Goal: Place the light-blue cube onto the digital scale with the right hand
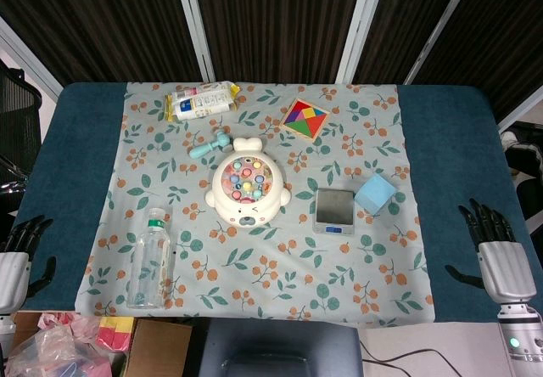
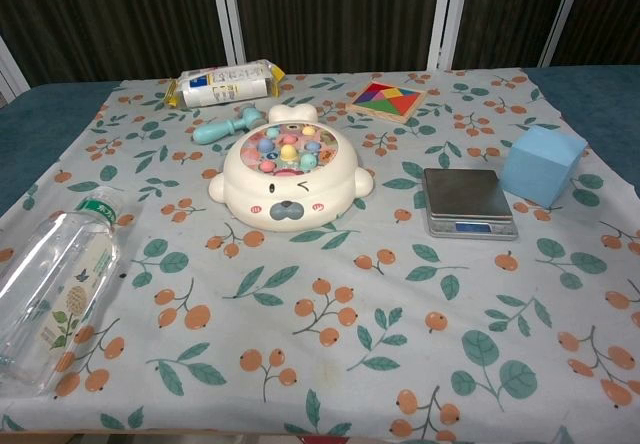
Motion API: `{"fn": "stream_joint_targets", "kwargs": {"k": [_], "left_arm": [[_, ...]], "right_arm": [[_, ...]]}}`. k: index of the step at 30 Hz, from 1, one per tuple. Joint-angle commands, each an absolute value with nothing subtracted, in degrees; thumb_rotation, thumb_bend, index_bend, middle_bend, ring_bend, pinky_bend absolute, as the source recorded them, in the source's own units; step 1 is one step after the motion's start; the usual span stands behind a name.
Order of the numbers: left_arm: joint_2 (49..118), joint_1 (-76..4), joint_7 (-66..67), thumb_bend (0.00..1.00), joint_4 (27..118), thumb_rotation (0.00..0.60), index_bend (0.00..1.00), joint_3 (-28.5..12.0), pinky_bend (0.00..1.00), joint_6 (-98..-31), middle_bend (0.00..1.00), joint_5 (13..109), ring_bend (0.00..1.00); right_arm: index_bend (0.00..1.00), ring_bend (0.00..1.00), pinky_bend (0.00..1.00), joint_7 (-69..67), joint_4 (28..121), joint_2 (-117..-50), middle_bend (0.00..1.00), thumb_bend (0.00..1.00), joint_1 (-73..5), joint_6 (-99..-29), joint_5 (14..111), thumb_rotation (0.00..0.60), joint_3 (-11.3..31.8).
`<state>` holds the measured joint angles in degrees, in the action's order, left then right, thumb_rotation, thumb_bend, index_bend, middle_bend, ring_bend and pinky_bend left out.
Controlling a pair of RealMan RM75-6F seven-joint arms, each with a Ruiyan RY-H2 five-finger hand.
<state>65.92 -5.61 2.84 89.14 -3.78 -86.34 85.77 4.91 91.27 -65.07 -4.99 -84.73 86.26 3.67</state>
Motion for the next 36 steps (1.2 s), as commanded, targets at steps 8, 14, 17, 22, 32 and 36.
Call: {"fn": "stream_joint_targets", "kwargs": {"k": [8, 14, 17, 22, 32, 36], "left_arm": [[65.7, -5.6, 2.9, 0.45, 89.5, 0.600, 0.17, -3.3, 0.41, -86.7, 0.12, 86.7, 0.14], [65.8, -5.2, 2.7, 0.45, 89.3, 0.600, 0.17, -3.2, 0.41, -87.9, 0.12, 87.4, 0.14], [65.2, -4.5, 1.3, 0.45, 89.5, 0.600, 0.17, -2.8, 0.41, -89.3, 0.12, 88.3, 0.14], [64.9, -3.2, -1.0, 0.45, 88.9, 0.600, 0.17, -2.9, 0.41, -92.3, 0.12, 89.3, 0.14], [64.4, -2.7, -4.3, 0.45, 88.2, 0.600, 0.18, -3.2, 0.41, -92.9, 0.12, 88.9, 0.14], [64.2, -2.6, -4.7, 0.46, 88.2, 0.600, 0.18, -3.1, 0.41, -92.9, 0.12, 89.1, 0.14]], "right_arm": [[0.10, 0.05, 0.20, 4.8, 90.9, -65.5, 0.08, 0.15, -5.1, -84.6, 86.3, 0.600, 3.7], [0.09, 0.05, 0.20, 0.8, 90.9, -64.0, 0.08, 0.15, -7.7, -80.4, 86.5, 0.600, 4.0], [0.08, 0.05, 0.20, 2.6, 90.9, -63.0, 0.08, 0.15, -10.3, -76.8, 84.9, 0.600, 5.4], [0.04, 0.05, 0.20, 5.7, 90.2, -61.5, 0.08, 0.15, -16.9, -67.4, 82.5, 0.600, 7.7], [0.01, 0.05, 0.20, 8.4, 82.7, -66.9, 0.08, 0.15, -27.1, -54.4, 76.7, 0.600, 10.4], [0.01, 0.05, 0.20, 9.2, 77.8, -70.8, 0.08, 0.15, -30.4, -50.4, 73.1, 0.600, 11.4]]}}
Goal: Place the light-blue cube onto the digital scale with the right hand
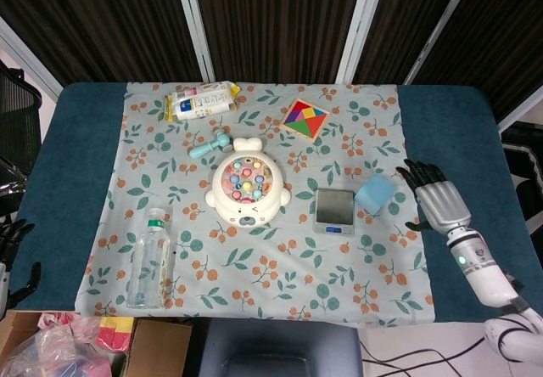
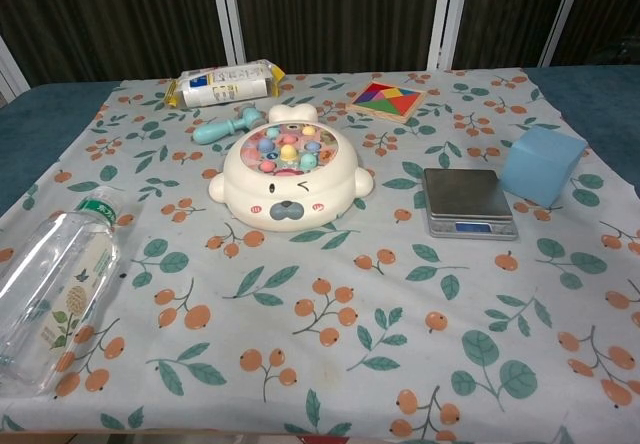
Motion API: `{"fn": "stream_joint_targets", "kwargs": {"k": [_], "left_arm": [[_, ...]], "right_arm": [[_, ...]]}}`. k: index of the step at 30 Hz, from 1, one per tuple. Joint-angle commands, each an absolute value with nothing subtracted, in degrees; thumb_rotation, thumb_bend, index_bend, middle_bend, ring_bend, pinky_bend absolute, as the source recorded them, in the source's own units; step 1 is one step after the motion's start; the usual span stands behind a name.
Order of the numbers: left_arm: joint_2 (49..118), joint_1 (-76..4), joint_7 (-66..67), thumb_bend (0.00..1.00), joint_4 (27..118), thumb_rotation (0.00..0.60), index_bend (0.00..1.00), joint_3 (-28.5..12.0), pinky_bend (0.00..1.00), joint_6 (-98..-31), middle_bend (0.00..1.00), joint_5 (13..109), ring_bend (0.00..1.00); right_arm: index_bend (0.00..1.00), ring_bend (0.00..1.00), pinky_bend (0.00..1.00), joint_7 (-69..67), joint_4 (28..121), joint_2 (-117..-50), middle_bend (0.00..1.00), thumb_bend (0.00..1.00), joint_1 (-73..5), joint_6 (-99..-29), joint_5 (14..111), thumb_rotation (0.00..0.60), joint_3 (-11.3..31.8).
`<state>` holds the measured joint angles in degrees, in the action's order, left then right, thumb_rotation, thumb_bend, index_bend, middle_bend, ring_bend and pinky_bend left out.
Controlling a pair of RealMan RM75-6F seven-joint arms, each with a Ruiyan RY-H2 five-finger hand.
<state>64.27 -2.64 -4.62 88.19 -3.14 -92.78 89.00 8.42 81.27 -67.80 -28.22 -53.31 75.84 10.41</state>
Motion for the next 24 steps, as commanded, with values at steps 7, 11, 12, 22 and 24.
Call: {"fn": "stream_joint_targets", "kwargs": {"k": [7, 11, 12, 22, 24], "left_arm": [[64.2, -2.6, -5.2, 0.46, 88.0, 0.600, 0.18, -3.3, 0.41, -92.5, 0.12, 88.7, 0.14], [64.1, -2.7, -5.0, 0.45, 88.2, 0.600, 0.18, -3.3, 0.41, -92.2, 0.12, 88.6, 0.14], [64.1, -2.8, -5.0, 0.46, 88.2, 0.600, 0.18, -3.3, 0.41, -92.1, 0.12, 88.7, 0.14], [64.1, -3.0, -5.2, 0.45, 88.1, 0.600, 0.18, -2.9, 0.41, -91.7, 0.12, 89.4, 0.14], [64.1, -3.0, -5.0, 0.46, 88.1, 0.600, 0.18, -2.7, 0.41, -91.7, 0.12, 89.9, 0.14]], "right_arm": [[0.03, 0.05, 0.20, 7.4, 70.2, -76.7, 0.08, 0.15, -35.0, -45.2, 70.3, 0.600, 12.0], [0.04, 0.05, 0.24, 6.4, 67.0, -79.0, 0.08, 0.15, -37.1, -42.4, 69.7, 0.600, 11.8], [0.04, 0.05, 0.24, 6.0, 66.2, -79.6, 0.08, 0.15, -37.7, -41.5, 69.5, 0.600, 11.7], [0.08, 0.06, 0.28, 3.5, 62.7, -82.1, 0.08, 0.15, -39.7, -39.0, 69.4, 0.600, 11.1], [0.11, 0.08, 0.32, 2.7, 61.0, -83.4, 0.10, 0.15, -40.3, -38.4, 69.6, 0.600, 10.8]]}}
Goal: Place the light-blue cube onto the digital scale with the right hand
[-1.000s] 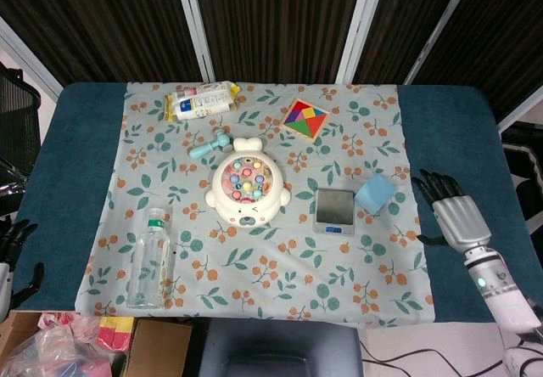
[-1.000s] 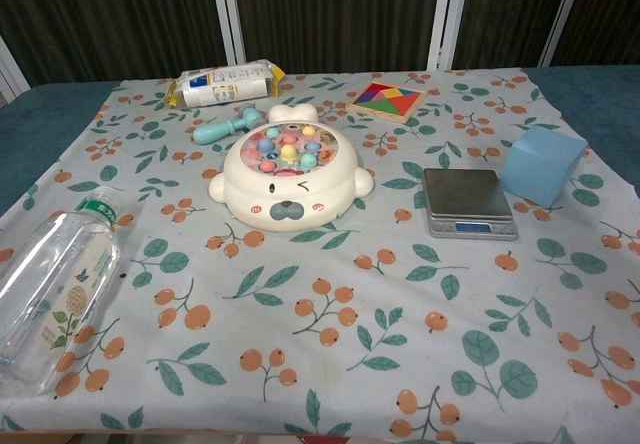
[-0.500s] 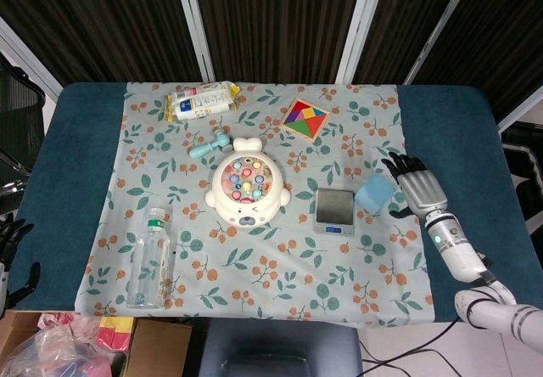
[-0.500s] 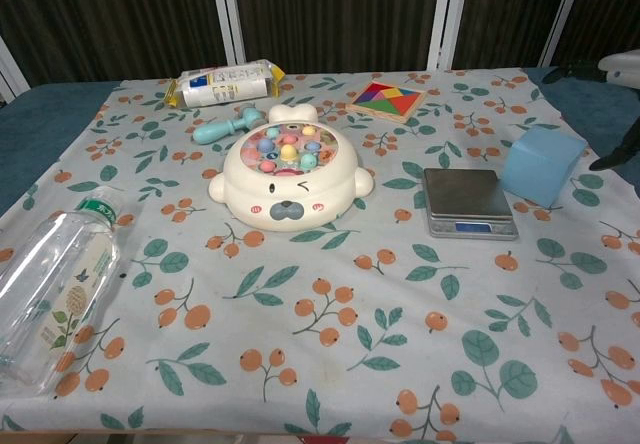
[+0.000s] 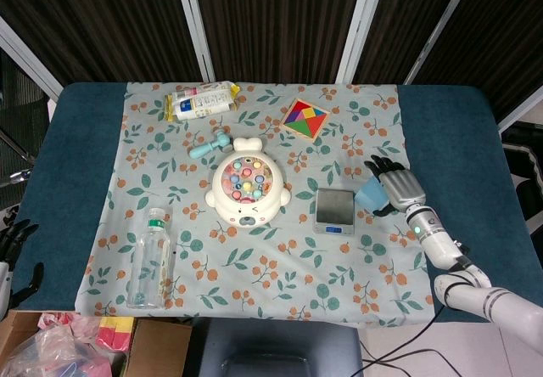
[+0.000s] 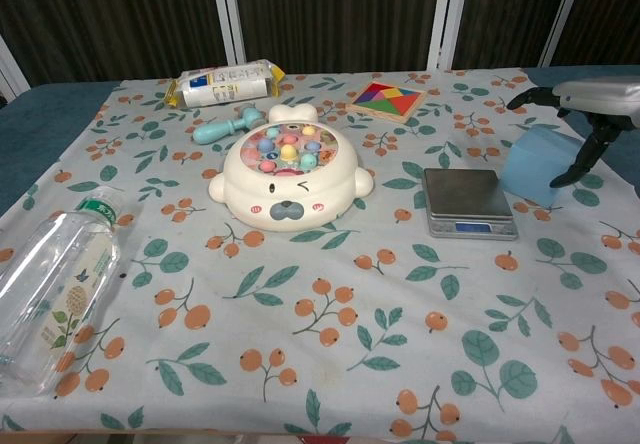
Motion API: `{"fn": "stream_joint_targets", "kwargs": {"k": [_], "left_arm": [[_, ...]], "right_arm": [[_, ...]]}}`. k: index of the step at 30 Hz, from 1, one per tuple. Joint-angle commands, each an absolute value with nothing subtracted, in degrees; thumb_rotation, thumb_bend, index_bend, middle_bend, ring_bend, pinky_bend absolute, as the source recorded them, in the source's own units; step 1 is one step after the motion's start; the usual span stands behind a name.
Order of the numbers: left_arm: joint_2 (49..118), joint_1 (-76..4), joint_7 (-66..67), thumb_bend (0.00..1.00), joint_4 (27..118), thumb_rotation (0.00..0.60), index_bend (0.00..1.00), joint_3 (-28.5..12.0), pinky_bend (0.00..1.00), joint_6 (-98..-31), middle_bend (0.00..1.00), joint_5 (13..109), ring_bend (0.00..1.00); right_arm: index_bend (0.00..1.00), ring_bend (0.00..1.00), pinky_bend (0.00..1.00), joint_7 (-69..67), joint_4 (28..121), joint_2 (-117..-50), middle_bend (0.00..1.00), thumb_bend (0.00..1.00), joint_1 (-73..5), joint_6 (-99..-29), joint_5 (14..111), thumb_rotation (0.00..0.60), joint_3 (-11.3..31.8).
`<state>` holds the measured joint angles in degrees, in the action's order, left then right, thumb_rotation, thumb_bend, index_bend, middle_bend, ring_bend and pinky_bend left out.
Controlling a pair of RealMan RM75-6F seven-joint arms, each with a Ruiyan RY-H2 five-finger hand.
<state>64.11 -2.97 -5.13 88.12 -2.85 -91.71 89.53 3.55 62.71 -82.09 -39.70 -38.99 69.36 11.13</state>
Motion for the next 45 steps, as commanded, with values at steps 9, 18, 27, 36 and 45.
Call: {"fn": "stream_joint_targets", "kwargs": {"k": [9, 18, 27, 36, 45], "left_arm": [[64.0, -3.2, -5.0, 0.45, 88.2, 0.600, 0.18, -2.6, 0.41, -91.3, 0.12, 89.9, 0.14], [64.0, -3.1, -5.2, 0.45, 88.2, 0.600, 0.18, -2.5, 0.41, -91.4, 0.12, 90.0, 0.14], [64.1, -3.1, -5.1, 0.45, 88.2, 0.600, 0.18, -2.4, 0.41, -91.4, 0.12, 90.2, 0.14], [64.1, -3.3, -4.5, 0.45, 88.4, 0.600, 0.18, -2.3, 0.41, -91.3, 0.12, 90.5, 0.14], [64.0, -3.0, -5.1, 0.45, 88.2, 0.600, 0.18, -2.2, 0.41, -91.9, 0.12, 90.7, 0.14]], "right_arm": [[0.25, 0.27, 0.48, -1.3, 56.2, -86.3, 0.27, 0.15, -40.6, -39.6, 72.1, 0.600, 9.5], [0.69, 0.60, 0.76, -5.4, 50.0, -90.3, 0.57, 0.33, -40.1, -44.8, 75.4, 0.600, 8.8], [0.78, 0.66, 0.82, -2.5, 54.8, -88.4, 0.65, 0.34, -38.3, -52.4, 77.3, 0.600, 9.0], [0.78, 0.66, 0.82, -0.2, 67.4, -83.8, 0.65, 0.34, -37.6, -55.5, 80.0, 0.600, 7.9], [0.78, 0.66, 0.82, 1.5, 67.4, -85.3, 0.65, 0.34, -38.7, -55.1, 78.8, 0.600, 8.9]]}}
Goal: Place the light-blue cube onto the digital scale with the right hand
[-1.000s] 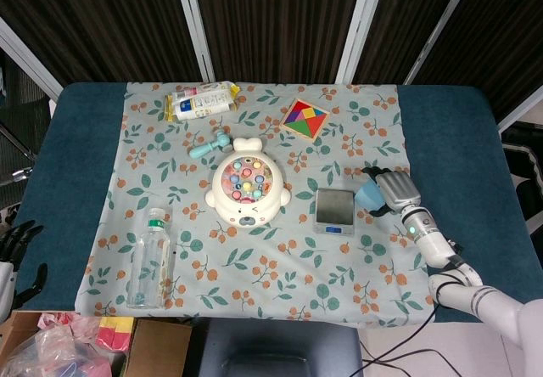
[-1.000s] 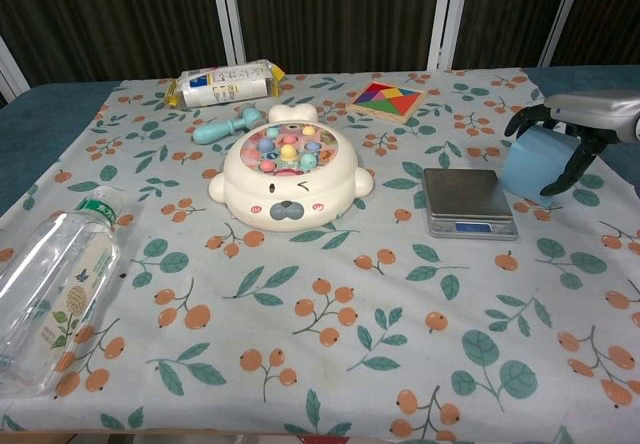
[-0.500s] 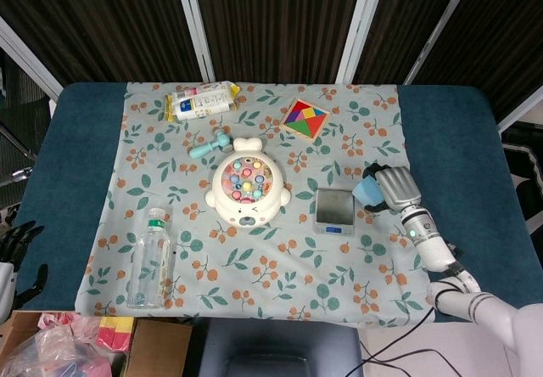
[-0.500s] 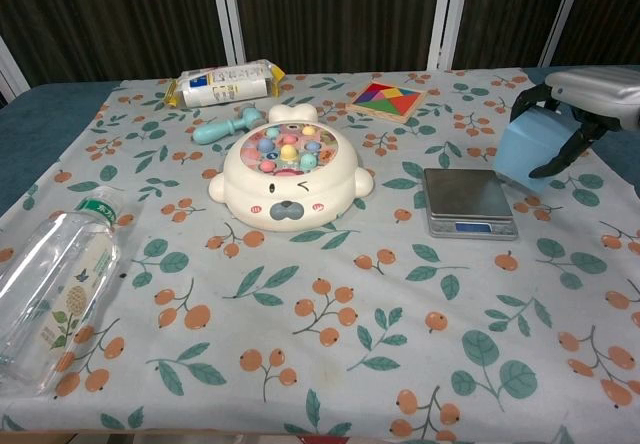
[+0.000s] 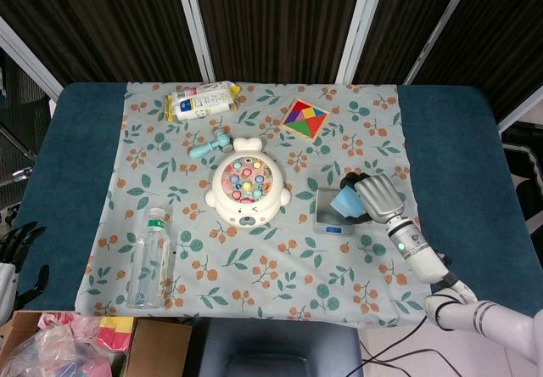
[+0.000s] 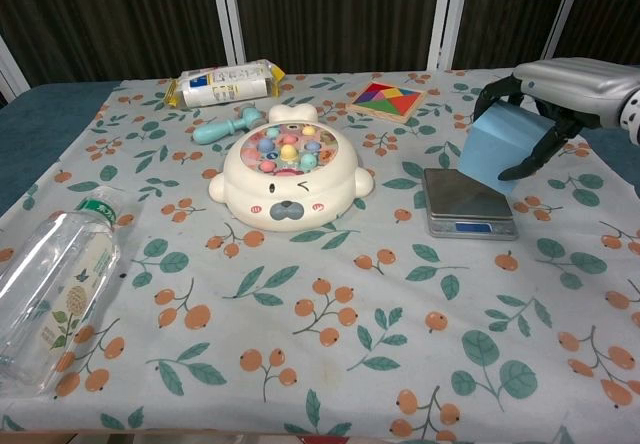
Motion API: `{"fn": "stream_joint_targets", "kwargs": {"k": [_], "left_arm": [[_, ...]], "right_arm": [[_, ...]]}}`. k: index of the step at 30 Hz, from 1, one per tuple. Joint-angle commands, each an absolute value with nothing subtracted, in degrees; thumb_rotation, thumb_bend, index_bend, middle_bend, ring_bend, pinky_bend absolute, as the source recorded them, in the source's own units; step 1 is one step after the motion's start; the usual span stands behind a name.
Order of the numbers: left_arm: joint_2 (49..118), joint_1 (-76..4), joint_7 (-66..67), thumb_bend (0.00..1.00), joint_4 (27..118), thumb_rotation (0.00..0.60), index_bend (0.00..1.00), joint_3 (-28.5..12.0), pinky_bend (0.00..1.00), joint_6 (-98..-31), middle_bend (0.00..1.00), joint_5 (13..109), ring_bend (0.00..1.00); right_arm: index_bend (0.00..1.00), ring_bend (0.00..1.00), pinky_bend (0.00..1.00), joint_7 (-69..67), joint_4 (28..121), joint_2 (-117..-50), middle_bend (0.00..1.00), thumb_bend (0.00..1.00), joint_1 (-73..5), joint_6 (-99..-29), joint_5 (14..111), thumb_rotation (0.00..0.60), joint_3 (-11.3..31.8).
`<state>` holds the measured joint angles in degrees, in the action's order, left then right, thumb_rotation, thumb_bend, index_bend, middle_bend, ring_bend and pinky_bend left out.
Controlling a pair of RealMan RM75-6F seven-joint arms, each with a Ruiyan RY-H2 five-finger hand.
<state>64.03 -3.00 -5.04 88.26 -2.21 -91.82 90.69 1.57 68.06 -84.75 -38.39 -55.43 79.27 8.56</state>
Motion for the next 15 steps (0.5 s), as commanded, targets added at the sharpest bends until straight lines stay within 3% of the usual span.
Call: {"fn": "stream_joint_targets", "kwargs": {"k": [1, 8, 11, 15], "left_arm": [[64.0, -3.0, -5.2, 0.45, 88.2, 0.600, 0.18, -2.3, 0.41, -91.9, 0.12, 90.7, 0.14], [63.9, -2.9, -5.5, 0.46, 88.1, 0.600, 0.18, -2.3, 0.41, -92.0, 0.12, 90.6, 0.14], [63.9, -2.9, -5.7, 0.45, 88.1, 0.600, 0.18, -2.3, 0.41, -92.1, 0.12, 90.7, 0.14], [63.8, -2.7, -6.1, 0.45, 88.2, 0.600, 0.18, -2.2, 0.41, -92.3, 0.12, 90.8, 0.14]], "right_arm": [[0.78, 0.66, 0.82, 1.2, 67.0, -85.7, 0.65, 0.34, -38.9, -55.0, 78.6, 0.600, 9.1], [0.74, 0.61, 0.82, -3.5, 63.4, -88.0, 0.65, 0.34, -40.5, -53.9, 79.3, 0.600, 9.5], [0.66, 0.56, 0.82, -5.1, 62.5, -88.5, 0.62, 0.34, -40.9, -53.4, 79.8, 0.600, 9.2], [0.51, 0.45, 0.78, -6.7, 62.0, -88.5, 0.51, 0.34, -41.3, -52.7, 80.5, 0.600, 8.6]]}}
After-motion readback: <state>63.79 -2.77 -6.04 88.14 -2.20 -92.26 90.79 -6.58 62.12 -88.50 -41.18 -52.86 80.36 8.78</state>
